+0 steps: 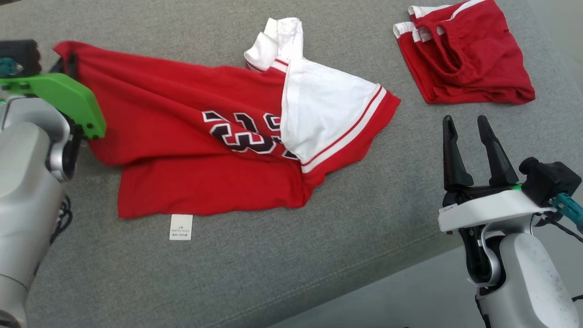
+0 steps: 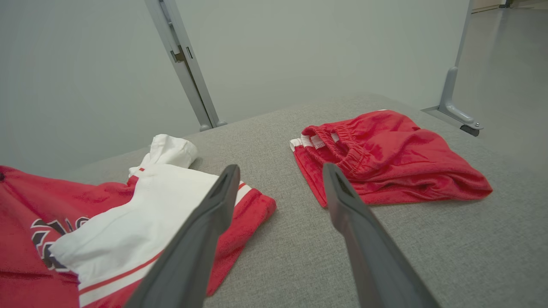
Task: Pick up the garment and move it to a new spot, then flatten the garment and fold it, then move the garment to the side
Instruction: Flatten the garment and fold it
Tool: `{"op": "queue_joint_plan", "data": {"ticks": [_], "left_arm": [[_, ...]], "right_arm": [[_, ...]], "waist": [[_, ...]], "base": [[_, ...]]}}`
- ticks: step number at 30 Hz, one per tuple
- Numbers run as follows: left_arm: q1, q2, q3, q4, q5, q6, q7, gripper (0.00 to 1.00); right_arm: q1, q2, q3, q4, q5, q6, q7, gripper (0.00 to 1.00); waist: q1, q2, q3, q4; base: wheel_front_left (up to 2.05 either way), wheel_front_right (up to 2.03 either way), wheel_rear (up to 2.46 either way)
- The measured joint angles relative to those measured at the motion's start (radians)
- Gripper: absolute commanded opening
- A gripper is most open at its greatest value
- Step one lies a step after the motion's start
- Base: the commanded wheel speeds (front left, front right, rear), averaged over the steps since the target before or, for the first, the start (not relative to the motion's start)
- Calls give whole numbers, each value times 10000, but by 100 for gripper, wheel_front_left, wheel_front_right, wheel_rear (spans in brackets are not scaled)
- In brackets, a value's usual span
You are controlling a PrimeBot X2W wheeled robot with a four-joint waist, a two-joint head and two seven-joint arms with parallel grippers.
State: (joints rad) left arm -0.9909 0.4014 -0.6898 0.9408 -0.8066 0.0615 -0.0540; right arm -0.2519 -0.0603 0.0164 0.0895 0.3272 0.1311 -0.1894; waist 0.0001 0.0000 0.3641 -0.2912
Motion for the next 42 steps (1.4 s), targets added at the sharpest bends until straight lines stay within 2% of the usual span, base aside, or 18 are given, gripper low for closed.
{"op": "queue_joint_plan", "data": {"ticks": [3,14,21,24,25,26,27,36,42], "left_arm": [[-562,608,111,-46,90,36,8,0],[-1403,2100,430,23,205,332,127,0],[-1608,2752,458,42,384,485,42,0],[-1608,2813,424,50,414,529,163,0],[-1599,2784,431,44,368,525,272,10],[-1575,2752,435,25,295,470,336,46],[-1530,2706,430,6,221,407,408,100],[-1104,2399,313,-232,-84,-15,734,100],[-563,1965,169,-1087,-301,-280,740,100]], "right_arm": [[-107,23,194,67,81,0,-63,100],[-439,65,491,353,242,0,-341,100],[-629,73,654,514,307,0,-464,100],[-676,79,736,585,307,0,-504,100],[-709,77,771,610,307,0,-514,100],[-738,79,803,639,305,0,-516,100],[-773,79,846,681,305,0,-518,100],[-931,-107,1066,1022,267,0,-447,100],[-1000,-506,1174,1262,217,0,-17,100]], "waist": [[0,0,92,-166],[0,0,358,-808],[0,0,440,-1098],[0,0,431,-1149],[0,0,419,-1147],[0,0,406,-1134],[0,0,388,-1116],[0,0,14,-645],[0,0,-461,-15]], "base": [[0,0,0],[0,0,0],[0,0,0],[0,0,0],[0,0,0],[0,0,0],[0,0,0],[0,0,0],[0,0,0]]}}
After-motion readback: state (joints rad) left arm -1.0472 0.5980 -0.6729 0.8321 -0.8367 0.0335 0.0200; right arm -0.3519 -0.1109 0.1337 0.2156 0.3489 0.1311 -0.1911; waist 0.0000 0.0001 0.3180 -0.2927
